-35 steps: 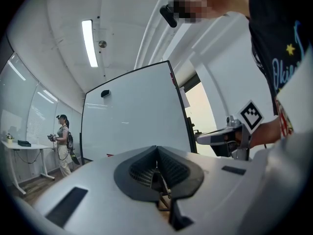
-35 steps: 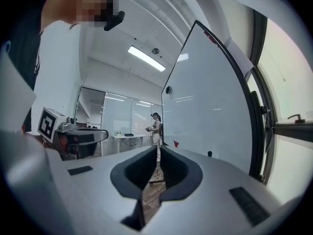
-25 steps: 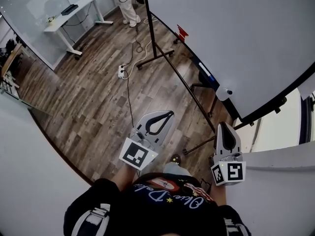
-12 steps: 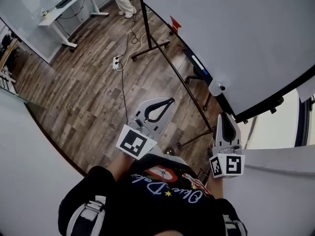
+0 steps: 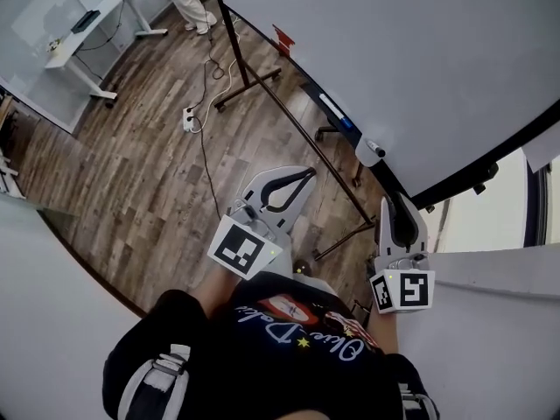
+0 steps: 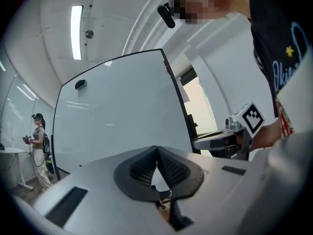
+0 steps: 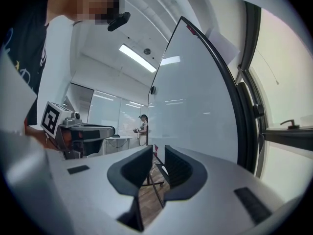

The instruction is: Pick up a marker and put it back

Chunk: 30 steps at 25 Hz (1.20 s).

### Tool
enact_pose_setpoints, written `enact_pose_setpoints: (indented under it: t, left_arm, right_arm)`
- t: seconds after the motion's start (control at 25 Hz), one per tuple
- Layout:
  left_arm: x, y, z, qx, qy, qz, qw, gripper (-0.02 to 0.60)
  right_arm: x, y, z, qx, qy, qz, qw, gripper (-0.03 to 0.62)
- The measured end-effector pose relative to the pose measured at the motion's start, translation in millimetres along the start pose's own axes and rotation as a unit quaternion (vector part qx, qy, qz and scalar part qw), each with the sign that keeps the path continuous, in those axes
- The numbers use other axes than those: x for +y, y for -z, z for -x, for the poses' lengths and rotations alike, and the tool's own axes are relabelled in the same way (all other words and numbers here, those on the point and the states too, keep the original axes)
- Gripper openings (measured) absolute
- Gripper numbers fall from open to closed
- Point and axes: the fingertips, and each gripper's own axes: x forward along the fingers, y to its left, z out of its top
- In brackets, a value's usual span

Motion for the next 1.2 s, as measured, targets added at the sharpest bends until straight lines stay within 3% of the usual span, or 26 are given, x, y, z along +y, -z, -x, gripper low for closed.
enact_pose_setpoints:
  t: [0.36,0.56,0.92,1.2]
  left_arm:
    - [18,19,-58,-0.008,0.082,0.018,0.9964,0.003]
    - [31,33,-86,0.009,0.124,0.035,0.9916,0.003]
    - [51,53,-119,0.015,0.169,0.05,0.9843,0.003]
    - [60,59,-131,0.007,0.198,0.04,0.9793,0.004]
  right_arm:
    - [-26,17,-28,0.036,0.066,0.002,0.997,0.075]
    - [-34,22,-52,0.046,0.089,0.0,0.995,0.089]
    - [-44,44,-83,0.077,0.129,-0.016,0.989,0.1]
    - [-50,57,-95,0.092,0.167,-0.027,0.981,0.106]
